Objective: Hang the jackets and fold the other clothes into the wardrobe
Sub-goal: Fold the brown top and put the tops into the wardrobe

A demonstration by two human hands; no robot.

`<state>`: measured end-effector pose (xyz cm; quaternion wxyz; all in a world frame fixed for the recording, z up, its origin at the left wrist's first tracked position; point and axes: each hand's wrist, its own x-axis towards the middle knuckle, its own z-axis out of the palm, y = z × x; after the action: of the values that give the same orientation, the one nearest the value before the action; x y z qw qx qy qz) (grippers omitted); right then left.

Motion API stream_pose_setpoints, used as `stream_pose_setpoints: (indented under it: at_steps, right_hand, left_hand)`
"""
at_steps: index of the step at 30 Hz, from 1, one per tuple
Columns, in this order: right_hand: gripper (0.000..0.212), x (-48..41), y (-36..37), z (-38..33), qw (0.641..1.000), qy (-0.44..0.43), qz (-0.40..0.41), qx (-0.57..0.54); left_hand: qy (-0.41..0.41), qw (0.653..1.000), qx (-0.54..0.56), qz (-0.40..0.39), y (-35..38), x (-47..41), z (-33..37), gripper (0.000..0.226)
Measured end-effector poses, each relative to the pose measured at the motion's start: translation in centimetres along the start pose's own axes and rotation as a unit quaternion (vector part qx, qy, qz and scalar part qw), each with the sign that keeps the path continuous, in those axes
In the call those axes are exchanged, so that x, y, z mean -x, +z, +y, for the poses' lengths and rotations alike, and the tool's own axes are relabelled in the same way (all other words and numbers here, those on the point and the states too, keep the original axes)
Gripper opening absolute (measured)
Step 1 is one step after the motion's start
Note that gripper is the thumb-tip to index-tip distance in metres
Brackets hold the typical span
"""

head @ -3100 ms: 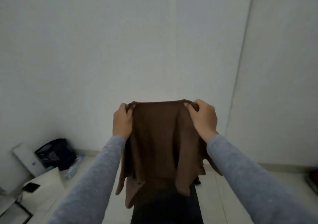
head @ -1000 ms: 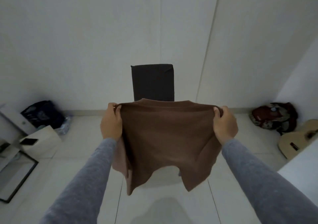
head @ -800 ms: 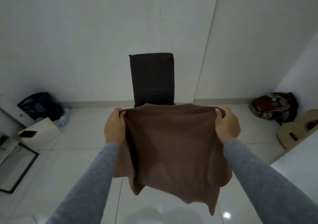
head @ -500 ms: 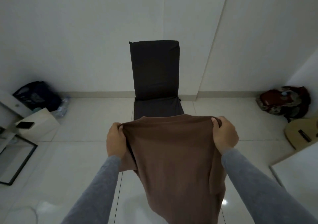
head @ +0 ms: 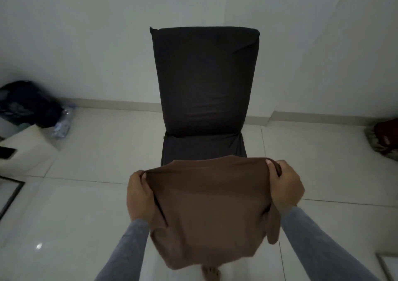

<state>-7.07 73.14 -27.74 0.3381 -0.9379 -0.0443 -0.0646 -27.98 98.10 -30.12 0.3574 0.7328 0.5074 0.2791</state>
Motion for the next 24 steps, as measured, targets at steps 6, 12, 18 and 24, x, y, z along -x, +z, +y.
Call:
stream_pose_setpoints:
  at_steps: [6, 12, 18, 24]
  right_hand:
    - [0.031, -9.8, 9.2, -1.5, 0.998, -0.04, -0.029, 0.029]
    - [0.03, -15.7, 16.8, 0.7, 0.995, -0.052, -0.053, 0.07]
    - [0.029, -18.9, 22.5, 2.1, 0.993, -0.062, -0.068, 0.071]
    - [0.031, -21.4, 27.4, 4.6, 0.985, -0.091, -0.04, 0.144]
  left_hand:
    - [0.012, 0.999, -0.04, 0.004, 8.3, -10.1, -0.5, 0.022]
    - [0.038, 0.993, -0.106, -0.036, 15.4, -16.3, -3.6, 0.02]
    - [0.088, 0.983, -0.153, -0.049, 19.9, -20.5, -5.6, 0.017]
    - [0.145, 0.951, -0.263, -0.071, 23.8, -23.5, -7.9, 0.02]
